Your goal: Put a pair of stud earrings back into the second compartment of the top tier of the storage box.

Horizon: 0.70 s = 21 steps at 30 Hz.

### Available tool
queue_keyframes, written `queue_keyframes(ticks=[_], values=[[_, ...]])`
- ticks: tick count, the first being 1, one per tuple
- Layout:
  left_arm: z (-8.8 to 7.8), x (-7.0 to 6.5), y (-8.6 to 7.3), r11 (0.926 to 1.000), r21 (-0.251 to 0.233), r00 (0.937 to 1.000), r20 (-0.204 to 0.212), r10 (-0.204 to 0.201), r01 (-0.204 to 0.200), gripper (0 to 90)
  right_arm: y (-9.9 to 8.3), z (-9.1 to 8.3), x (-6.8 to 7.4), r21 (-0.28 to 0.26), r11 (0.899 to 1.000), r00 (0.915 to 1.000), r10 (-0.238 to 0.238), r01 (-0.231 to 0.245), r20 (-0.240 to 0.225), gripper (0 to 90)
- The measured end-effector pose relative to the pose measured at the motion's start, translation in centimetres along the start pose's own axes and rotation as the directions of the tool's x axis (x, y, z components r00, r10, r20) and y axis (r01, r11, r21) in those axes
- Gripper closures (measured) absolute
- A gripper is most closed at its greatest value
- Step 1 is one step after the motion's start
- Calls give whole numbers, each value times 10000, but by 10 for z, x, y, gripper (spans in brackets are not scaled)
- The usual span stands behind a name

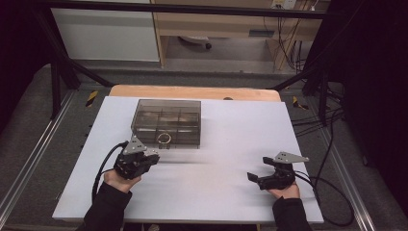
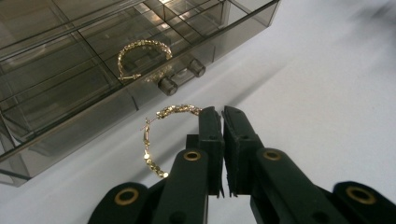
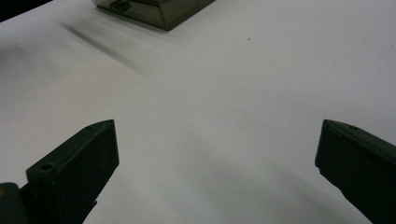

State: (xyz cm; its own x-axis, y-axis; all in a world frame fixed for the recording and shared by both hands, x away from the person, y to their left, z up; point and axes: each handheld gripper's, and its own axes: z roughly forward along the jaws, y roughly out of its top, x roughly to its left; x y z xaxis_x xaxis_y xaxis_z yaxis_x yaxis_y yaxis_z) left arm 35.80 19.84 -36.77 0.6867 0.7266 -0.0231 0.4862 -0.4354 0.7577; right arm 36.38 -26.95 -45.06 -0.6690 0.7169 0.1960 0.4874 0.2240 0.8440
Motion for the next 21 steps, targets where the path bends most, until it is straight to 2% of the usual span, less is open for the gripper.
queue_keyframes(ticks=[21], values=[[2, 5, 28, 9999, -101, 10000, -75, 48, -48, 855, 0, 0, 0, -13, 10000, 10000, 10, -10, 2, 4]])
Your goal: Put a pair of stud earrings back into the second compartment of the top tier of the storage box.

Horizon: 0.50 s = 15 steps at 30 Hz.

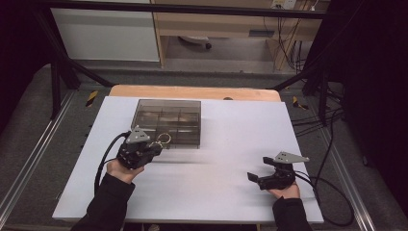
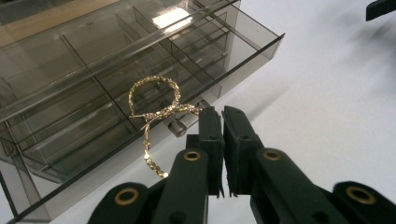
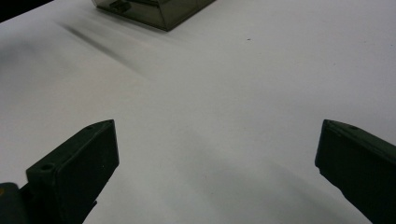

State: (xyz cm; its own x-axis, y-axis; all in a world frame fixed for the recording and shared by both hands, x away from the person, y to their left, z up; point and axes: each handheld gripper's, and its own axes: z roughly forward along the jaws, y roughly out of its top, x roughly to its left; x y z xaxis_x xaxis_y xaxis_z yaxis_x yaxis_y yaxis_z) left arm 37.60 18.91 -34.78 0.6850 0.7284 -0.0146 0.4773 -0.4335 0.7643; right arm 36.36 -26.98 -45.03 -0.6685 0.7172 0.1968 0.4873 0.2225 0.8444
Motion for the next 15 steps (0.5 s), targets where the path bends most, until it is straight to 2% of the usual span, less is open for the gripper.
queue_keyframes(ticks=[15], values=[[6, 7, 15, 10000, 82, 10000, -96, 2, -1, 855, 0, 1, 0, 15, 10000, 10000, 0, 0, -5, 4]])
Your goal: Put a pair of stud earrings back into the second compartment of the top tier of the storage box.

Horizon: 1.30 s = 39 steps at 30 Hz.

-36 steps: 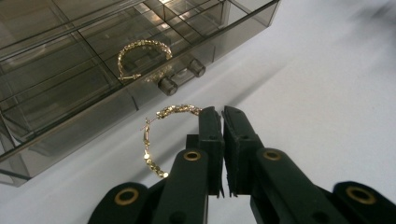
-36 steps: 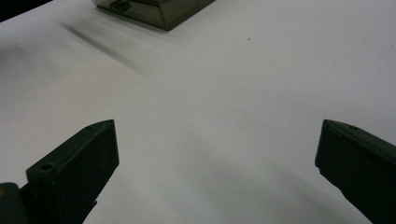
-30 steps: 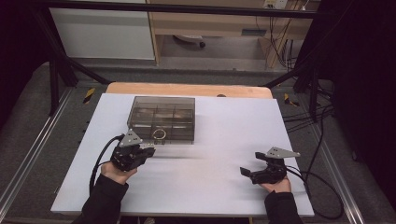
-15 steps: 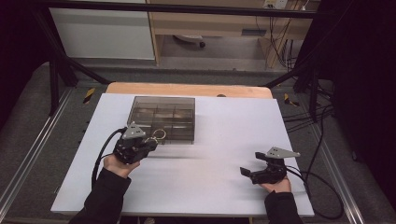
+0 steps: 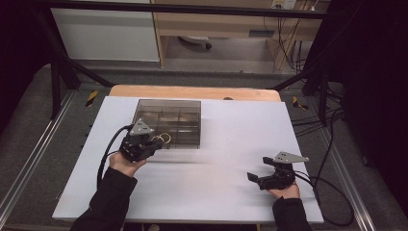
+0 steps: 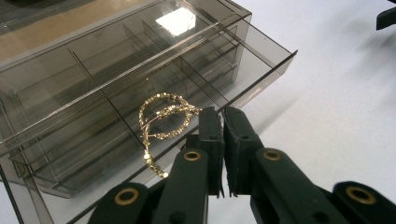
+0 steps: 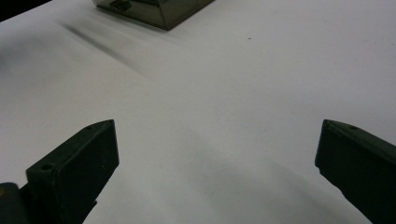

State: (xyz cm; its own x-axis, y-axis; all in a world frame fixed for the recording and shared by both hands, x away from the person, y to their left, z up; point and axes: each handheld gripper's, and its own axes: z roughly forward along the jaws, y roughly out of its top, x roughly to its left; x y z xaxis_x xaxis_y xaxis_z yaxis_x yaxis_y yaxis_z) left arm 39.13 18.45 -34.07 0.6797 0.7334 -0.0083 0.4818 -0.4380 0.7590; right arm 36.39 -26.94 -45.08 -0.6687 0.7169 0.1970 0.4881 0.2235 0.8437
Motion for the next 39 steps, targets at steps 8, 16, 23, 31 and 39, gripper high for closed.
queue_keyframes(ticks=[8, 16, 23, 31, 39], values=[[7, 3, 6, 10000, 18, 10000, -15, -94, 94, 855, 0, 0, 0, 4, 10000, 10000, -14, 14, -8, 4], [14, 4, 11, 9999, 36, 9999, -54, -145, 145, 855, 0, 0, 0, -7, 10000, 10000, -11, 11, -19, 4], [22, 5, 14, 9998, 150, 9999, -87, -138, 139, 855, 0, 0, 0, -9, 10000, 10000, -10, 10, -16, 4], [31, 8, 16, 9996, 186, 9997, -130, -202, 204, 855, 0, 0, 0, -4, 10000, 10000, -14, 14, -18, 4], [40, 12, 16, 9992, 236, 9993, -218, -308, 313, 854, 0, 0, 0, 2, 10000, 10000, -24, 24, -25, 4]])
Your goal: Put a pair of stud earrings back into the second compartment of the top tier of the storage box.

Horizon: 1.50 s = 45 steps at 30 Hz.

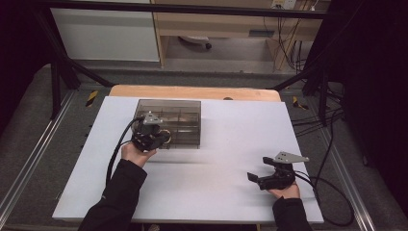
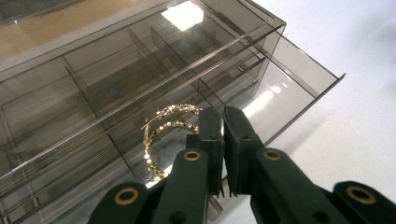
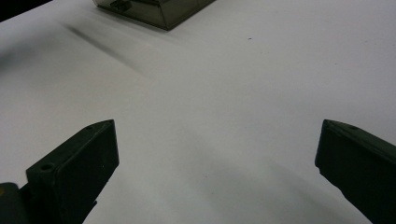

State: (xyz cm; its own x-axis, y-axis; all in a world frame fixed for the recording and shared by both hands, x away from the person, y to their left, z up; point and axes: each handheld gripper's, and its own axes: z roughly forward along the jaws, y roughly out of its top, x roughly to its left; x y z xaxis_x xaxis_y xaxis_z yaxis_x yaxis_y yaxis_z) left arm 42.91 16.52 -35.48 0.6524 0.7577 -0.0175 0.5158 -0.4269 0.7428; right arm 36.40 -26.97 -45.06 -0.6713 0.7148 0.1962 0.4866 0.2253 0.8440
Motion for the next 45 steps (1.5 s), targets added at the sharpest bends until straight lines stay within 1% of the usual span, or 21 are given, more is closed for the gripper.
queue_keyframes(ticks=[15, 24, 27, 32, 34, 35, 36, 39, 41, 43, 45], values=[[10, 1, -3, 9998, 131, 9999, -55, -133, 134, 854, 0, 0, 0, 15, 10000, 10000, 4, -4, -16, 4], [12, 1, -3, 9997, 224, 9999, -22, -131, 131, 851, 0, 0, 0, 2, 10000, 10000, 14, -14, -11, 4], [11, 1, -3, 9998, 158, 9999, 52, -135, 134, 844, 0, 0, 0, -12, 10000, 10000, 2, -2, -25, 4], [5, 1, -2, 9998, -62, 9998, 70, -173, 173, 794, 0, 0, 0, -26, 10000, 10000, 17, -17, -21, 4], [1, 1, -3, 9998, -142, 9998, 84, -171, 172, 763, 0, 0, 0, -27, 10000, 10000, 0, 0, -22, 4], [0, 1, -2, 9996, -273, 9999, 82, -71, 73, 741, 0, 0, 0, -28, 10000, 10000, -3, 3, -22, 4], [-3, 0, -3, 9996, -242, 9998, 90, -156, 159, 719, 0, 0, 0, -25, 10000, 10000, 12, -12, -28, 4], [-9, 0, -5, 9987, -496, 9999, 96, -142, 147, 666, 0, 0, 0, -31, 10000, 10000, 15, -15, -24, 4], [-12, 0, -7, 9982, -579, 9997, 183, -174, 184, 622, 0, -1, 0, -21, 10000, 10000, 13, -13, -13, 4], [-15, -1, -10, 9972, -726, 9997, 190, -179, 192, 601, 0, -1, 0, -34, 10000, 10000, -5, 5, -11, 4], [-19, -1, -12, 9966, -792, 9993, 306, -216, 240, 570, 0, -1, 0, -28, 10000, 10000, 18, -18, -13, 4]])
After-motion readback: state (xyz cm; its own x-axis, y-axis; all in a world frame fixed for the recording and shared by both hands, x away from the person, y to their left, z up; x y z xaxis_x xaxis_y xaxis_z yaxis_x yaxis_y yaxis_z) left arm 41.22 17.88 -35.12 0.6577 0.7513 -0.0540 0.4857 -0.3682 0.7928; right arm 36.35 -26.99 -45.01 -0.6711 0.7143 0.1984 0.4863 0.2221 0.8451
